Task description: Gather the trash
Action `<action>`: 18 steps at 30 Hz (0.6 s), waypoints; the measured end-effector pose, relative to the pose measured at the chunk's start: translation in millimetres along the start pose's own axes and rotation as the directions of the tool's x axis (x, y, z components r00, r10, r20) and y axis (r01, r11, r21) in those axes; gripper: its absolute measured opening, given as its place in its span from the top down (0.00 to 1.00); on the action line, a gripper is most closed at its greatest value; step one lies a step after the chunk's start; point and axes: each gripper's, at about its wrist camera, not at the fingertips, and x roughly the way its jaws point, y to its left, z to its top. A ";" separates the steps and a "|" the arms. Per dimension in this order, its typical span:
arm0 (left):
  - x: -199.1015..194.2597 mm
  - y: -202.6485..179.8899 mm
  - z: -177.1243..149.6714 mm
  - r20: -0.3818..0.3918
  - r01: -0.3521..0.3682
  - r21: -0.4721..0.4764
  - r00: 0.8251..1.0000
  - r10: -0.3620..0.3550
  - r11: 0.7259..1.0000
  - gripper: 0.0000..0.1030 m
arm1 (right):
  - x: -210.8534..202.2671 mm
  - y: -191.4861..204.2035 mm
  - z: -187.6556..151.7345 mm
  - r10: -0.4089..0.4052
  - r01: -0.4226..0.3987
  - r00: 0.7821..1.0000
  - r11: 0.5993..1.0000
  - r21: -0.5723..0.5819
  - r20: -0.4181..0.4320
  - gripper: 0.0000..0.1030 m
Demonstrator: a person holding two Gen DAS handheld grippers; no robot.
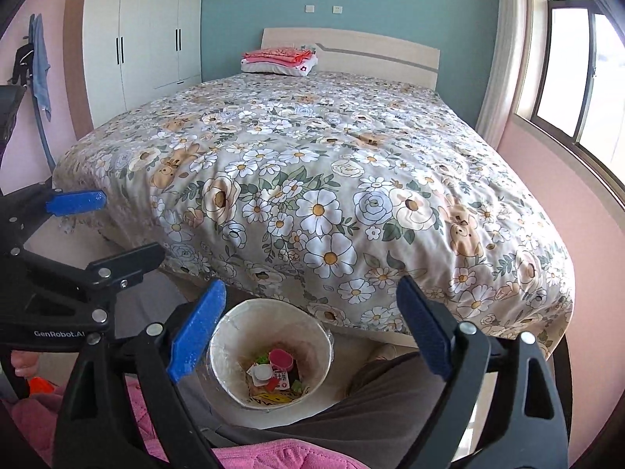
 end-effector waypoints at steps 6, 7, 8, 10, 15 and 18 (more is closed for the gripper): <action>3.8 3.3 -4.1 -0.021 0.023 -0.022 1.000 -0.024 0.999 0.07 | 0.0 4.3 -2.8 0.001 -0.001 1.000 1.000 -0.002 -0.006 0.15; 4.3 3.9 -4.9 -0.024 0.024 -0.024 0.999 -0.025 0.999 0.07 | 0.7 4.5 -3.4 0.003 -0.003 1.000 1.000 -0.001 -0.010 0.15; 4.6 4.2 -5.6 -0.026 0.025 -0.025 0.999 -0.026 0.999 0.07 | 0.9 4.4 -4.2 0.006 -0.006 1.000 1.000 0.001 -0.012 0.15; 5.4 4.3 -6.5 -0.030 0.026 -0.027 0.999 -0.026 0.999 0.07 | 2.3 3.8 -4.8 0.010 -0.010 1.000 1.000 0.004 -0.018 0.15; 6.0 4.0 -6.7 -0.033 0.024 -0.026 0.999 -0.024 0.999 0.07 | 3.3 3.6 -5.4 0.009 -0.009 1.000 1.000 0.005 -0.023 0.15; 6.2 3.5 -6.7 -0.033 0.022 -0.025 0.999 -0.023 0.999 0.07 | 3.7 3.0 -5.3 0.011 -0.011 1.000 1.000 0.006 -0.024 0.15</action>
